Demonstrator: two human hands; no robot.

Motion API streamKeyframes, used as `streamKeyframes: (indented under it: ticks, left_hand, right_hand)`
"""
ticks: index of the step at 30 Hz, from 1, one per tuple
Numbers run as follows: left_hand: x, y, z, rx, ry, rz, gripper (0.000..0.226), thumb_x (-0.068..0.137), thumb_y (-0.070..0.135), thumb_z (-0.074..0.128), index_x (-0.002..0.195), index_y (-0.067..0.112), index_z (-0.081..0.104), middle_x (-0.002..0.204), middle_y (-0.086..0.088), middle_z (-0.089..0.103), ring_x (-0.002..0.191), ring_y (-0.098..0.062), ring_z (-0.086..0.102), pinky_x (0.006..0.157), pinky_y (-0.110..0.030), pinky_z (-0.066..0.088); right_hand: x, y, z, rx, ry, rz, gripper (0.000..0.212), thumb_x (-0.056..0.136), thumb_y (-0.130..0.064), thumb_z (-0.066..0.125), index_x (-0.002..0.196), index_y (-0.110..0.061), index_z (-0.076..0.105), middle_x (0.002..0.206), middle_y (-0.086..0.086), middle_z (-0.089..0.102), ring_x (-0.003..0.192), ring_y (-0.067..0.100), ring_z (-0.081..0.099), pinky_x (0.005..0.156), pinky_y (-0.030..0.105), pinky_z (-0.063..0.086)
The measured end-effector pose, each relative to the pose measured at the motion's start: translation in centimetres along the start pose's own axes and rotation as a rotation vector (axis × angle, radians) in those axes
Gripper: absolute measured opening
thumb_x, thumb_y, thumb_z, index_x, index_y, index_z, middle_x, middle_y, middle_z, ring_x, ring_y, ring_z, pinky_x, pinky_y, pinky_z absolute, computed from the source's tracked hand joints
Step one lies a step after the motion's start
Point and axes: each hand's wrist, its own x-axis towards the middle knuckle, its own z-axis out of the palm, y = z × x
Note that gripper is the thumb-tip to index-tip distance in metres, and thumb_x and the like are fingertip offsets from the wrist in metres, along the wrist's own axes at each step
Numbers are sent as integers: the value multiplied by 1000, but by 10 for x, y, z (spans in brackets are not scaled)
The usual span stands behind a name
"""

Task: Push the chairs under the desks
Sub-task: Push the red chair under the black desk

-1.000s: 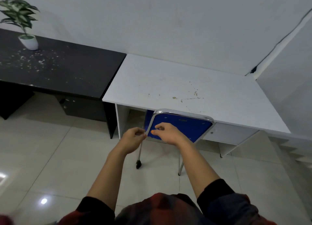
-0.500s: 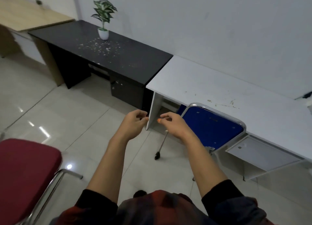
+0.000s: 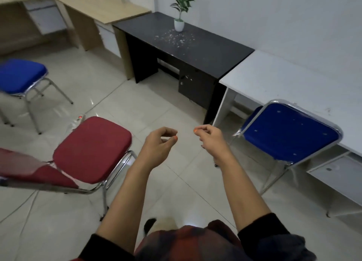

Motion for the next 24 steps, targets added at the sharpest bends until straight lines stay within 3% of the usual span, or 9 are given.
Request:
streamKeyframes:
  ticks: [4, 9, 11, 13, 17, 21, 24]
  left_hand:
    - [-5, -4, -28, -11, -1, 36, 21, 98, 22, 60, 117, 20, 68, 112, 10, 66, 88, -2, 62, 67, -21, 47]
    - [-17, -20, -79, 3, -66, 92, 22, 98, 23, 60, 119, 20, 67, 115, 12, 65, 90, -3, 64, 68, -17, 44]
    - [-29, -32, -109, 23, -92, 95, 21, 98, 24, 61, 117, 23, 68, 112, 15, 66, 84, 3, 64, 69, -17, 44]
    - [-38, -49, -152, 28, -67, 90, 20, 97, 26, 62, 115, 25, 69, 107, 15, 67, 80, 3, 63, 74, -22, 49]
    - [-48, -82, -227, 63, 13, 74, 21, 96, 22, 63, 116, 19, 70, 105, 10, 69, 90, -7, 65, 84, -26, 50]
    - [-60, -106, -269, 36, 46, 52, 13, 95, 20, 63, 104, 27, 69, 98, 16, 67, 82, 0, 62, 78, -25, 48]
    - [-62, -123, -285, 25, 32, 16, 16, 96, 23, 62, 110, 27, 69, 103, 15, 66, 94, -6, 64, 87, -31, 51]
  right_hand:
    - [-13, -13, 22, -14, 11, -35, 12, 96, -25, 63, 103, -19, 70, 97, -5, 63, 92, 9, 57, 77, 27, 46]
    - [-37, -28, 72, 1, 109, -46, 13, 98, -25, 59, 104, -17, 68, 96, -5, 63, 90, 8, 57, 83, 30, 49]
    - [-48, -32, 105, 17, 137, -19, 14, 98, -25, 60, 103, -15, 68, 96, -5, 64, 90, 11, 58, 85, 32, 51]
    - [-60, -40, 151, 21, 87, -21, 16, 97, -24, 60, 105, -14, 69, 96, -6, 64, 90, 10, 58, 80, 29, 50]
    - [-81, -52, 233, 16, -52, -52, 13, 96, -20, 63, 106, -14, 69, 93, -6, 64, 86, 6, 57, 74, 25, 46]
    - [-98, -51, 275, -10, -119, -19, 12, 96, -23, 65, 106, -18, 68, 95, -5, 63, 87, 3, 57, 76, 26, 45]
    - [-103, -49, 287, -23, -115, 0, 12, 96, -22, 65, 106, -18, 68, 95, -5, 62, 86, 5, 56, 75, 25, 46]
